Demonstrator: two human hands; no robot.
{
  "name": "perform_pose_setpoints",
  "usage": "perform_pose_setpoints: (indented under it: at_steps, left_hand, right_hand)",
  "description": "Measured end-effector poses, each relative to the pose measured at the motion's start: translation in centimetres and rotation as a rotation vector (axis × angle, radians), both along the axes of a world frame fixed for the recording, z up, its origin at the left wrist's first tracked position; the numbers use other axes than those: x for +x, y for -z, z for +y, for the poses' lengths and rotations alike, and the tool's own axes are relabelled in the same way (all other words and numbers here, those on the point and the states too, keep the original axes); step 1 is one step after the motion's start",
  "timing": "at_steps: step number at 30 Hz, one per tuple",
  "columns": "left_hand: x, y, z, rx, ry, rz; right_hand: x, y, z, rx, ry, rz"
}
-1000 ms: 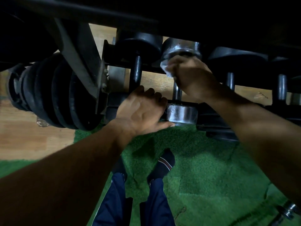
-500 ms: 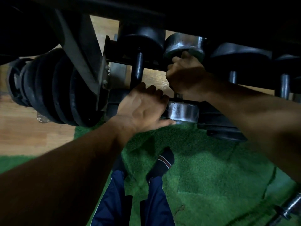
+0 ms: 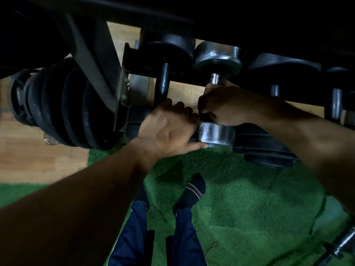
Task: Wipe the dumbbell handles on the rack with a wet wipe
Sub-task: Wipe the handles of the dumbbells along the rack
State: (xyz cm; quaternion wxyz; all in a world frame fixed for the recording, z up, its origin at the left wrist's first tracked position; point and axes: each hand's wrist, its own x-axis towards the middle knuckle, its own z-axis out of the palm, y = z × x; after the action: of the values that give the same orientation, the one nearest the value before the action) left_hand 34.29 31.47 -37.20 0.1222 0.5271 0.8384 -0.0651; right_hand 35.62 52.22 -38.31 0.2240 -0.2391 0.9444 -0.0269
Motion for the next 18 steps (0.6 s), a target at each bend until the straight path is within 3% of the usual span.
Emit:
perform_pose_setpoints:
  at_steps: [4, 9, 14, 18]
  left_hand:
    - [0.1, -0.2, 0.0, 0.009, 0.006, 0.003]
    - [0.1, 0.2, -0.2, -0.018, 0.015, -0.002]
    - [0.0, 0.6, -0.3, -0.011, 0.001, -0.026]
    - [0.1, 0.4, -0.2, 0.001, 0.017, 0.006]
  right_hand:
    - [0.7, -0.6, 0.6, -0.105, -0.011, -0.036]
    - [1.7, -1.1, 1.5, -0.146, 0.253, -0.149]
    - [1.9, -0.9, 1.7, -0.186, 0.654, -0.279]
    - [0.5, 0.2, 1.5, -0.454, 1.257, -0.532]
